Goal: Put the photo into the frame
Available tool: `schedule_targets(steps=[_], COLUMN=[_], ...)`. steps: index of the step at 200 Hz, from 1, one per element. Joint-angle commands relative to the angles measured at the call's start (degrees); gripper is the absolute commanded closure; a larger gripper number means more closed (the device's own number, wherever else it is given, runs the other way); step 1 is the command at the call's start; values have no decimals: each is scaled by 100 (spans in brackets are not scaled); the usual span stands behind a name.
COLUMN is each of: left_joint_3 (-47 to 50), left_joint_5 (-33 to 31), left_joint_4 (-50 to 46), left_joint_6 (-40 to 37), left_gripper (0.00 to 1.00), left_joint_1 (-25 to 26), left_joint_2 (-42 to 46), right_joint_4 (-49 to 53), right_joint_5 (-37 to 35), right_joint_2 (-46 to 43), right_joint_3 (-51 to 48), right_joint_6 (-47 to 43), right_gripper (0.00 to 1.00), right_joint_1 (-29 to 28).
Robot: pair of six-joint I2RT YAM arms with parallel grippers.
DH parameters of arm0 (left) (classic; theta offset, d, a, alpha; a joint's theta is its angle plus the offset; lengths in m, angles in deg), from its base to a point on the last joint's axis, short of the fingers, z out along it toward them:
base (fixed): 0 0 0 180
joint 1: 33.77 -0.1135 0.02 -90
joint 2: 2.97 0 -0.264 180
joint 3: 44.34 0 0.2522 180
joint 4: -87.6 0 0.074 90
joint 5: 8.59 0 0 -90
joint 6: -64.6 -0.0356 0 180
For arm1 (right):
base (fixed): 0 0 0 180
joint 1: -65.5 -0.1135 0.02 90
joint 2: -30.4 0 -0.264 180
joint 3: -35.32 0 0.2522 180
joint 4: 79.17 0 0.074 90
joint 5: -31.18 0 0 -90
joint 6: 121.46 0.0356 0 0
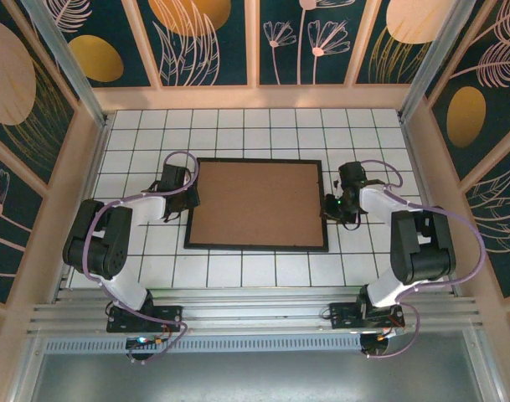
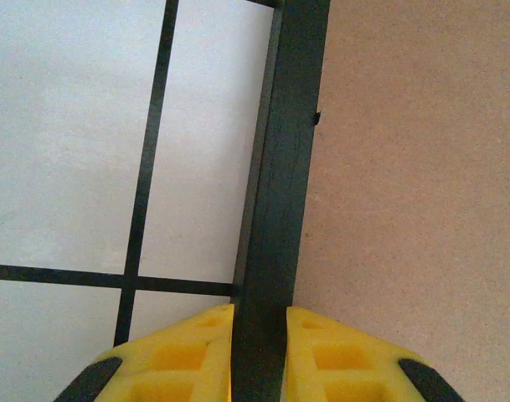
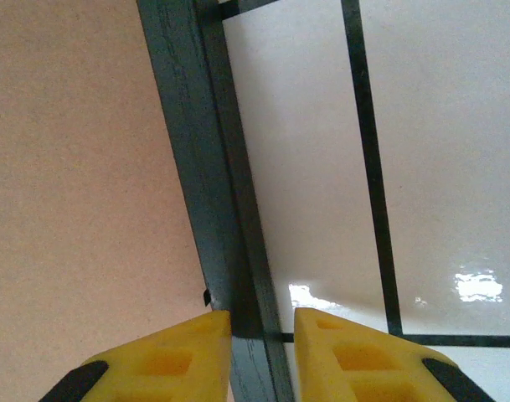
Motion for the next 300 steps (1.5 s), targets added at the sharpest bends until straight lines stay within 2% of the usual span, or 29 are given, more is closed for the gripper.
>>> schedule_targets(steps=[1,82,175,220,239,273,300], left_joint_3=[60,86,126,143,155,153,143], left_joint_5=[114,193,304,165,160,193,233], left_joint_4=[-132,-84,-36,-90,-80,-53,-62], left_joint_6=[123,127,143,147,158,176,163], left_gripper=[80,80,80,80,80,80,80], left_joint_1=[70,70,66,66,64,70,70], left_joint_2=[92,91,143,161,170,160,170], right_joint_4=[-80,-288,169,532,447,-390,-648], right_joint_5=[105,348,-1164,-1424,-1041,413,507], right_joint_2=[131,385,978,708,295,89,572], right_joint_3=[71,182,317,778,917,798,1039], right_joint_6=[-45,-1,119,-31,-102,-113,-197], right_gripper=[73,71,70,67,62,53,50], right_joint_1=[-53,-284,-1129,-1122,-819,-14,149])
